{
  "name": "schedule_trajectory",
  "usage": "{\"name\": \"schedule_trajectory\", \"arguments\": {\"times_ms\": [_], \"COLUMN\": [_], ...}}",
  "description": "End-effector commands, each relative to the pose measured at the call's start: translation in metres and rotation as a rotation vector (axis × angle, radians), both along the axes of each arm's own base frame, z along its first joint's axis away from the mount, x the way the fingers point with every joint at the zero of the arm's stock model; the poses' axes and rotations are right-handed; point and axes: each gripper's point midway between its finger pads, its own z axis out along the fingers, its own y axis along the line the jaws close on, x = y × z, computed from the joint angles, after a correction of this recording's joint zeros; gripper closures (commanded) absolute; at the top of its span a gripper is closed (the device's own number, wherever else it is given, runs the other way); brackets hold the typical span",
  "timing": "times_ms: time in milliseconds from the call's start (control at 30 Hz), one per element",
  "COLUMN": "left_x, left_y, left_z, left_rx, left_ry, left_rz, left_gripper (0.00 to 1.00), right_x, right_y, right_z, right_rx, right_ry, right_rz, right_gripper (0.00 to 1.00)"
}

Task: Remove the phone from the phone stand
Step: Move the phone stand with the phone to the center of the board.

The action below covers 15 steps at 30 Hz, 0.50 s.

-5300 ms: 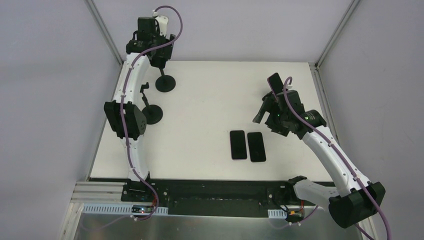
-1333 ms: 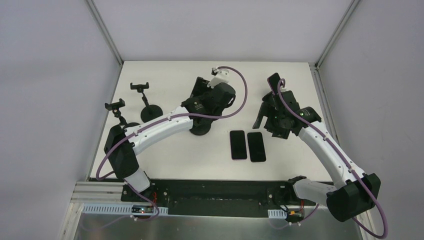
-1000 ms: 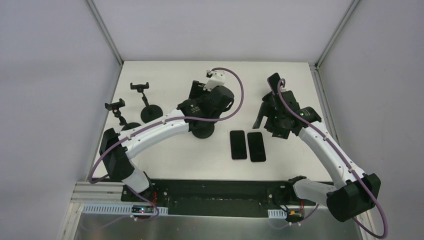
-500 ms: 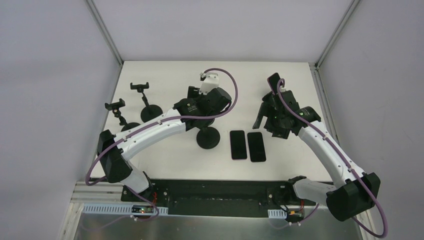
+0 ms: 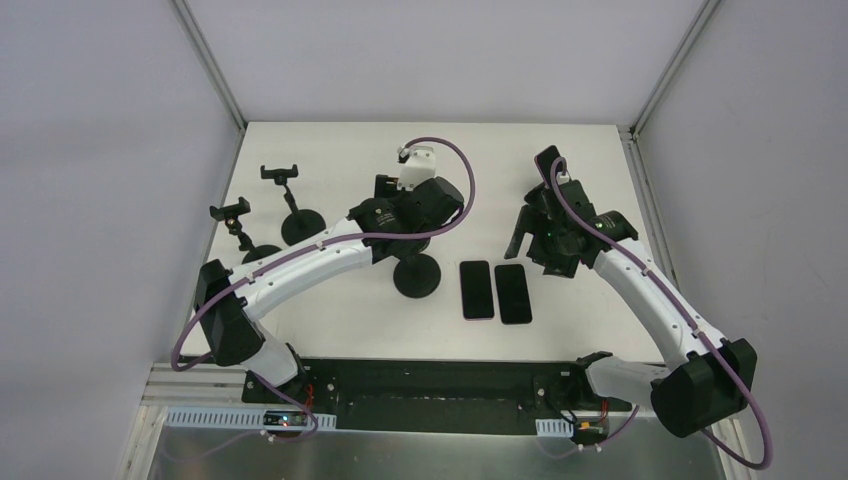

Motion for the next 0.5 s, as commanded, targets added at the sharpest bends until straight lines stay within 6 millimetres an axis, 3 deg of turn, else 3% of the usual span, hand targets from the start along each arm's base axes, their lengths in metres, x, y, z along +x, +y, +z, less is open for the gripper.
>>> {"name": "schedule_trajectory", "arguments": {"times_ms": [0,133,233,467], "left_x": [0.001,0.004,0.005,0.009], "left_y": [-0.001,-0.003,-0.006,-0.015], "left_z": [0.004,0.005,0.005,0.015], "left_rx": [-0.021,-0.017,-0.018,-0.018], "left_ry": [-0.03,-0.032,-0.03,-0.035], "left_rz": [0.034,0.033,0.028,0.001], "left_gripper": [0.23,0.14,0.01,0.01], "right_x": [0.002,0.003,0.003,0.002], "right_y": [-0.004,-0.004,-0.005,-0.007], "right_z": [0.005,0.005,0.005,0.004], "right_rx": [-0.017,-0.022,-0.025,-0.03], "right_ry": [-0.011,-0.015,-0.016,-0.019], "right_rz": [0.0,0.001,0.001,-0.002], "right_gripper": [0.04,0.04,0.04,0.03]}}
